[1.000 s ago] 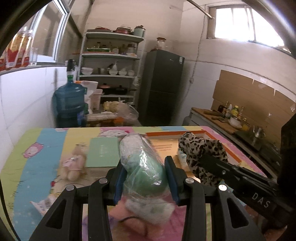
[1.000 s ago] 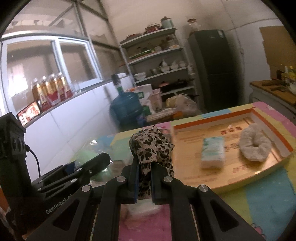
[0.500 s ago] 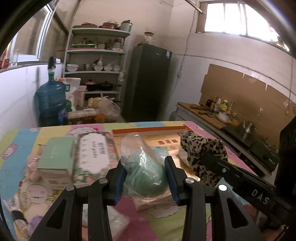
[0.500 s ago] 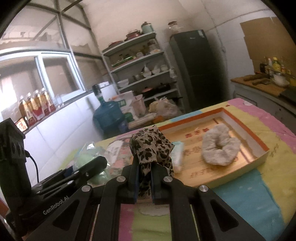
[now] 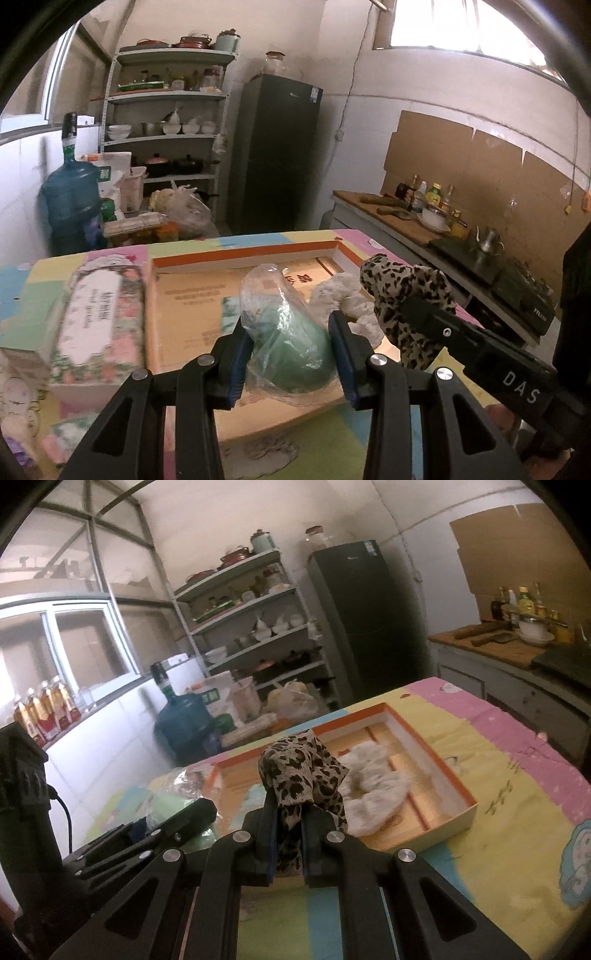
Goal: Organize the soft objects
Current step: 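Carry the bagged ball and leopard cloth into the tray and release both, then withdraw both open tools from the tray toward the mattress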
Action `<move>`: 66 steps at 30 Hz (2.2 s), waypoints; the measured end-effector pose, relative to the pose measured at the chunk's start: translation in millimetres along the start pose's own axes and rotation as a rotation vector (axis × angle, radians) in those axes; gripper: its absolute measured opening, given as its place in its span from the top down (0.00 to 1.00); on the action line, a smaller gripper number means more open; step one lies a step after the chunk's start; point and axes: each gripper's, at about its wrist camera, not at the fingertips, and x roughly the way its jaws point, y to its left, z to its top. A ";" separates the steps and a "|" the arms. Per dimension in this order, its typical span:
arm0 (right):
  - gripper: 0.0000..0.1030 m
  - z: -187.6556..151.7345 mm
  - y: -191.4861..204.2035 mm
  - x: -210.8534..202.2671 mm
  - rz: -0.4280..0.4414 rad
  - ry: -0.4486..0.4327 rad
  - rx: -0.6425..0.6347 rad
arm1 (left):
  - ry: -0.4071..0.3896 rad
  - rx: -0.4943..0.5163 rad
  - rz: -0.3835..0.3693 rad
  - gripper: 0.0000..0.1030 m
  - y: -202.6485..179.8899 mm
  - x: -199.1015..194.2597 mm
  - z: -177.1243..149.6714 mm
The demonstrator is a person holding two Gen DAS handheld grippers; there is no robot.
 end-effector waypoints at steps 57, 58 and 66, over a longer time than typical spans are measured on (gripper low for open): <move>0.44 23.8 -64.6 52.2 0.129 0.002 0.025 | 0.093 -0.164 0.092 0.29 12.1 44.4 -0.8; 0.44 23.5 -63.0 49.2 0.128 -0.004 0.025 | 0.090 -0.166 0.092 0.29 13.8 39.8 -0.6; 0.43 11.1 -33.3 33.8 0.154 -0.015 0.030 | 0.026 -0.097 0.150 0.29 22.6 -5.8 -3.4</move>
